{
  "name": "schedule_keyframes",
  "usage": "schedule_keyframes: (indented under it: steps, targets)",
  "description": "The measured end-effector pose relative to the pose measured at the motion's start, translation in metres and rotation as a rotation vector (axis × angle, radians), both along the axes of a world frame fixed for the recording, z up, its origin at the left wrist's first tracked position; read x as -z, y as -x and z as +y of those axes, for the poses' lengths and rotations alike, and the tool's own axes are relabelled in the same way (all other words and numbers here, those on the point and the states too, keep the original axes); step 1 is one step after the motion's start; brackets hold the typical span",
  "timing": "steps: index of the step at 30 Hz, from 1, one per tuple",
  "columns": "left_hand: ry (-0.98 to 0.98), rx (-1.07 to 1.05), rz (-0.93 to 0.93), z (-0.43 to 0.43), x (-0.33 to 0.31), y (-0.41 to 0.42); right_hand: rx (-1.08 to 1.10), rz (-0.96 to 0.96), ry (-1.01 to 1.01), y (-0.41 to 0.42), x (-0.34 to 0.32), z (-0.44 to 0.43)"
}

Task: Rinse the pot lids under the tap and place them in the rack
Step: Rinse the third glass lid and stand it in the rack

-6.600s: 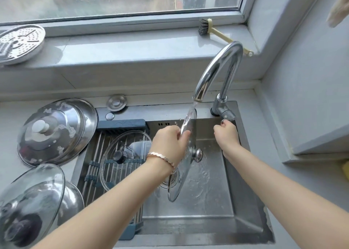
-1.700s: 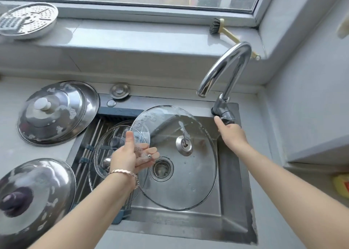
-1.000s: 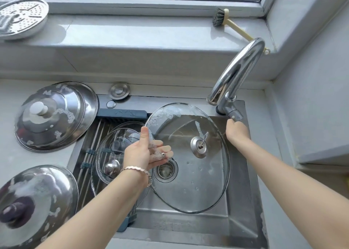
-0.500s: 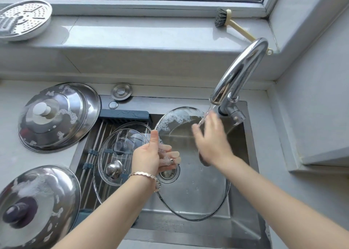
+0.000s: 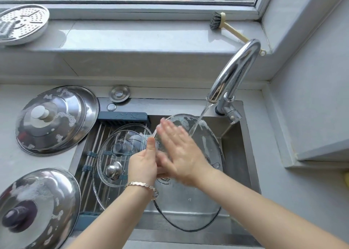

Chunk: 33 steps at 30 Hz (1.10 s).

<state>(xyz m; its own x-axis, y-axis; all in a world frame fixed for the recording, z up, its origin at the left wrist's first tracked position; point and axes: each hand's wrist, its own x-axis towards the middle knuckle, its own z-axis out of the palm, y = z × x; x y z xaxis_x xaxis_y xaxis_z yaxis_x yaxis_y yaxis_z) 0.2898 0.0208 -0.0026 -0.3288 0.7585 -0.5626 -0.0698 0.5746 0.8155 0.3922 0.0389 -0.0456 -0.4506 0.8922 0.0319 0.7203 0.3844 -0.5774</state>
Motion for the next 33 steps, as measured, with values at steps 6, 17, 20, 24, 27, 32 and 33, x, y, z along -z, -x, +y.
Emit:
schedule_keyframes:
  steps: [6,17,20,24,27,32,33]
  targets:
    - [-0.058,-0.027,-0.051,-0.001,-0.006,0.0,0.086,0.021,0.052,-0.001,-0.009,0.001]
    - [-0.074,-0.058,-0.034,-0.005,-0.008,0.002,0.01,0.049,-0.01,0.0,-0.008,0.003]
    - [-0.068,-0.05,-0.073,-0.008,-0.009,0.004,0.412,0.067,0.306,-0.028,0.021,0.039]
    - [-0.09,-0.049,-0.083,-0.011,-0.011,0.004,0.755,0.122,0.623,-0.049,0.035,0.059]
    - [-0.067,-0.064,-0.078,-0.006,-0.009,-0.003,0.515,0.106,0.338,-0.017,0.013,0.039]
    - [-0.034,-0.115,0.09,0.01,-0.005,0.002,0.065,0.085,-0.164,0.026,-0.007,-0.024]
    - [-0.036,-0.131,0.057,0.011,-0.006,0.005,0.011,0.076,-0.221,0.021,0.002,-0.036]
